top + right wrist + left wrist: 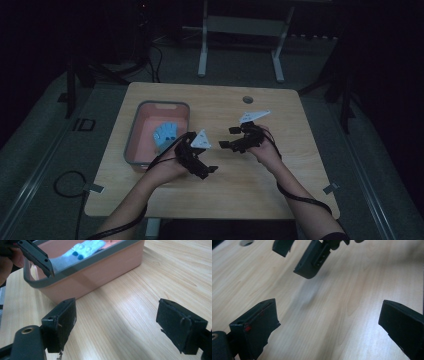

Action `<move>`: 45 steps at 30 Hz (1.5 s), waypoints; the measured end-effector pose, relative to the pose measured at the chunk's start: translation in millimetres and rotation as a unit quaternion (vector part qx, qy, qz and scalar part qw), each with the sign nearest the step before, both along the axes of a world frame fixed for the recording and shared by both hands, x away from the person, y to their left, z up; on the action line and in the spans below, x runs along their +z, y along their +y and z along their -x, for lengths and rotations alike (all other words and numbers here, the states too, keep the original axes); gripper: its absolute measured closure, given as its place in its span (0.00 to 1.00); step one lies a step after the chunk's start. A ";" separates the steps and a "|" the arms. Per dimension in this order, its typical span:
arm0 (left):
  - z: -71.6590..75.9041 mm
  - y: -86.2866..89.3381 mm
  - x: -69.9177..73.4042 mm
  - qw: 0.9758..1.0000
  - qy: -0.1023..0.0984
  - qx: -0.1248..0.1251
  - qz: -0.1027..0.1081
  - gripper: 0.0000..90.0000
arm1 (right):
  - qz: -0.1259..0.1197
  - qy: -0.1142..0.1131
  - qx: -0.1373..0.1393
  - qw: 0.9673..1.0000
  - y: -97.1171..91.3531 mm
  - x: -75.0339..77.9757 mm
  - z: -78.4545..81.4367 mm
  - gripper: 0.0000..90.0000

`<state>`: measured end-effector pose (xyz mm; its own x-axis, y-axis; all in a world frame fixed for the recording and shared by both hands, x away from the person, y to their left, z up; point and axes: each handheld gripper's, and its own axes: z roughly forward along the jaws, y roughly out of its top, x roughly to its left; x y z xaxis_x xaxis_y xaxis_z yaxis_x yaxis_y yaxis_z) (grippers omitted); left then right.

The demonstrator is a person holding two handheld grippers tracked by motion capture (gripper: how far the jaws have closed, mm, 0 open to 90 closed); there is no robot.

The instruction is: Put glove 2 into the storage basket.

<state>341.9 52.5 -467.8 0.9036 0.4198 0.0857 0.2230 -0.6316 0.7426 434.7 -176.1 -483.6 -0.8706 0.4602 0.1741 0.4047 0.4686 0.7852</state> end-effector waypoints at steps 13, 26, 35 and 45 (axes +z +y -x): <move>11.9 -36.5 -15.6 0.998 0.009 -0.055 0.001 0.03 | 0.021 -0.005 -0.007 1.000 -29.2 -19.9 19.0 0.18; 20.3 -60.3 -36.9 0.996 0.024 -0.087 0.003 0.03 | 0.026 0.005 -0.008 1.000 -47.9 -44.4 34.3 0.18; 23.5 -74.0 -50.2 0.993 0.020 -0.113 0.010 0.03 | 0.015 0.010 -0.010 1.000 -56.3 -55.0 43.9 0.18; 26.0 -80.7 -61.7 0.991 0.025 -0.132 0.017 0.03 | 0.004 0.018 -0.022 1.000 -66.3 -62.4 48.9 0.18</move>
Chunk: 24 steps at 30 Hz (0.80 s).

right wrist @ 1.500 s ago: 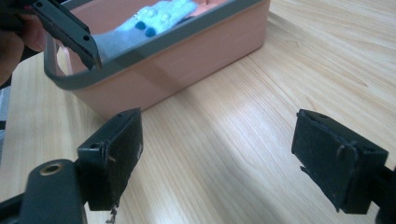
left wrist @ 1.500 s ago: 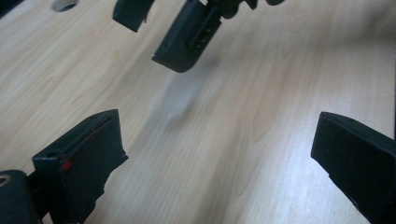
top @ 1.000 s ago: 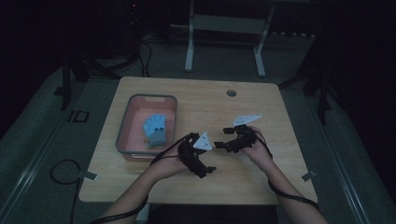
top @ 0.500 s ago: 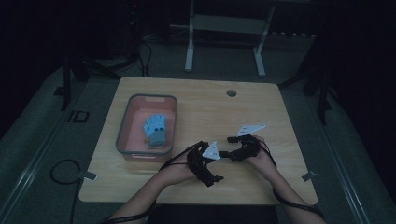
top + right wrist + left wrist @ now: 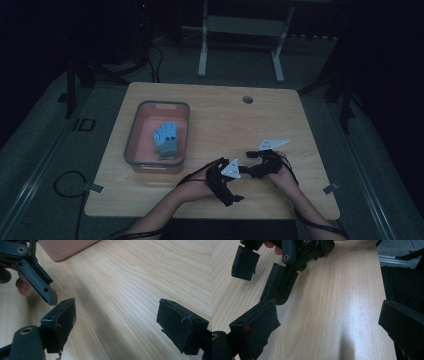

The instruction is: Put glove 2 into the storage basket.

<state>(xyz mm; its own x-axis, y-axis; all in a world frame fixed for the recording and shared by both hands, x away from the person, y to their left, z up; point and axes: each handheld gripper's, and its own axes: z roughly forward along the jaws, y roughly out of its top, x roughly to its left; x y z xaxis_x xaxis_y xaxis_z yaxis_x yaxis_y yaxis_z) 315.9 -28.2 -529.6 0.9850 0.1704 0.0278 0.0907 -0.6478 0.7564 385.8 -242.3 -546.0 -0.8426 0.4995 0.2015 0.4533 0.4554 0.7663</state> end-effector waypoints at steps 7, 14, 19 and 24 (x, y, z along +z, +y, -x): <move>-1.8 -1.2 -11.0 1.000 0.012 0.005 0.022 0.03 | 0.007 0.001 -0.004 1.000 -6.0 -6.0 4.3 0.18; -2.0 -0.1 -17.5 1.000 0.008 0.008 0.019 0.03 | 0.005 -0.001 -0.009 1.000 -13.8 -10.9 7.4 0.18; 0.5 0.3 -23.7 1.000 0.008 0.009 0.008 0.03 | 0.001 -0.007 -0.011 1.000 -15.5 -11.2 8.8 0.18; 3.9 2.9 -28.1 1.000 0.005 0.012 -0.001 0.03 | 0.008 -0.012 -0.009 1.000 -14.2 -12.3 10.5 0.18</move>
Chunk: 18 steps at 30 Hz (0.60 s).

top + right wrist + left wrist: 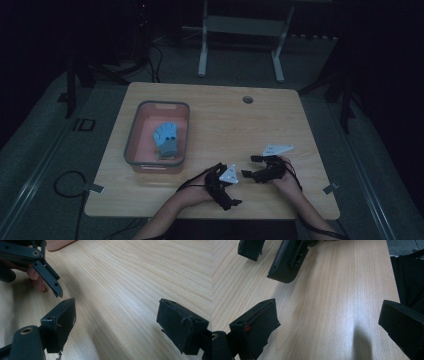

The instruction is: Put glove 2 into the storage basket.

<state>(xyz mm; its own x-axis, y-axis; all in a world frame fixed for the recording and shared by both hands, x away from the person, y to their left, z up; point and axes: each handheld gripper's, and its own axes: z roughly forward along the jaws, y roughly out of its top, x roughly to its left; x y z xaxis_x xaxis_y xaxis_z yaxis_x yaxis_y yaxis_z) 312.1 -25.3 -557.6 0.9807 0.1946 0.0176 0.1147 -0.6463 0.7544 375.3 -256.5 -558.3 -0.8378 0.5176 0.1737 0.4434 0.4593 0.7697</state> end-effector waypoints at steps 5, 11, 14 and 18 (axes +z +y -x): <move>-0.4 1.9 -1.3 1.000 0.003 0.005 0.006 0.03 | 0.003 0.000 0.000 1.000 0.0 -1.1 0.7 0.18; -1.0 4.2 -2.6 1.000 0.006 0.009 0.007 0.03 | 0.004 -0.002 -0.002 1.000 -0.8 -2.0 -0.6 0.18; -0.8 4.6 -2.9 1.000 0.005 0.009 0.008 0.03 | 0.002 0.000 -0.001 1.000 -1.4 -2.1 -1.0 0.18; -1.0 5.1 -2.4 1.000 0.005 0.010 0.013 0.03 | 0.002 0.000 0.000 1.000 -1.4 -2.1 -1.1 0.18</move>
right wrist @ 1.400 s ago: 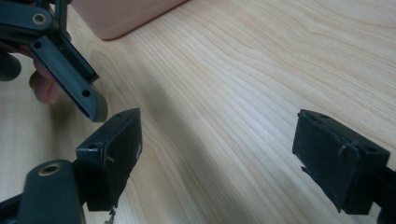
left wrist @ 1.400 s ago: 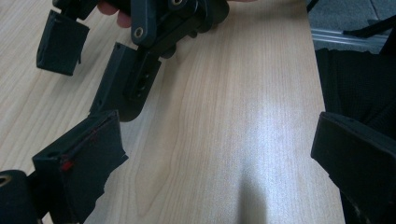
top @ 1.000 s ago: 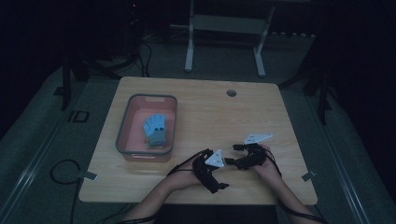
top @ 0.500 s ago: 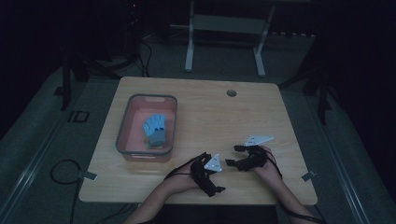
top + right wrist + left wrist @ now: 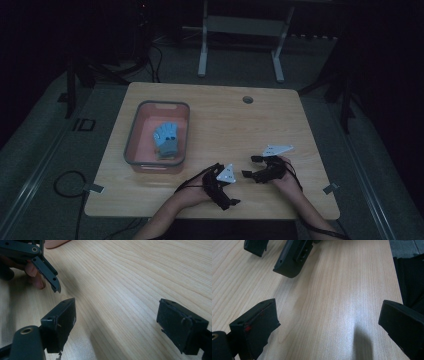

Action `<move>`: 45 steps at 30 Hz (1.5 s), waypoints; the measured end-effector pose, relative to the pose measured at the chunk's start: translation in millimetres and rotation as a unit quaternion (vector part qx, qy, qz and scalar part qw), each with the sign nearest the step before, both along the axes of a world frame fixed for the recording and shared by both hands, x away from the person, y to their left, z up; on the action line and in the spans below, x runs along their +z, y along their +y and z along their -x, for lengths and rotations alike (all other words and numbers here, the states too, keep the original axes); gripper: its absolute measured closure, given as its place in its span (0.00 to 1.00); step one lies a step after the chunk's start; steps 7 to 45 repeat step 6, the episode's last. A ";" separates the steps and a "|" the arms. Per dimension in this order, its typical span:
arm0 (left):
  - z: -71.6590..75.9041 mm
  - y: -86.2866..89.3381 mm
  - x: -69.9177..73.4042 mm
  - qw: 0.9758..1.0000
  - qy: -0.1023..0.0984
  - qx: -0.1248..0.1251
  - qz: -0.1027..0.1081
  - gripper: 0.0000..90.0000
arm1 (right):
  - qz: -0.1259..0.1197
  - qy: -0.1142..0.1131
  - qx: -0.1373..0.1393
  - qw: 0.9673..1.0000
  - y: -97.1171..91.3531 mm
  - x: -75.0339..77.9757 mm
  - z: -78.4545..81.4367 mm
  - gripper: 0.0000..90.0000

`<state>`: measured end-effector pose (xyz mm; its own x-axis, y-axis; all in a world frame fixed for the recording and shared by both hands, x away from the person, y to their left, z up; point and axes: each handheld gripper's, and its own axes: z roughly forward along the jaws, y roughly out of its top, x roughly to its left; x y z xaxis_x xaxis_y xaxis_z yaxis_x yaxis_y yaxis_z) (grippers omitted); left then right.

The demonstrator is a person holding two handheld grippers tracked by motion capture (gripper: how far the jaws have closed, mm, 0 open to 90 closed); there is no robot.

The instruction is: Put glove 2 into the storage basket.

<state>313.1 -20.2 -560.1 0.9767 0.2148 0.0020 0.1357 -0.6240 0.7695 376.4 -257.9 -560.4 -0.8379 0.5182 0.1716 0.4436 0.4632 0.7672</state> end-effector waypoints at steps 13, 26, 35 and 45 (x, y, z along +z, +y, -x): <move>0.3 -0.1 -0.3 1.000 -0.001 -0.002 -0.001 0.03 | 0.003 0.001 0.000 1.000 0.4 -0.2 -0.5 0.18; 0.3 -0.1 -0.3 1.000 -0.001 -0.002 -0.001 0.03 | 0.003 0.001 0.000 1.000 0.4 -0.2 -0.5 0.18; 0.3 -0.1 -0.3 1.000 -0.001 -0.002 -0.001 0.03 | 0.003 0.001 0.000 1.000 0.4 -0.2 -0.5 0.18; 0.3 -0.1 -0.3 1.000 -0.001 -0.002 -0.001 0.03 | 0.003 0.001 0.000 1.000 0.4 -0.2 -0.5 0.18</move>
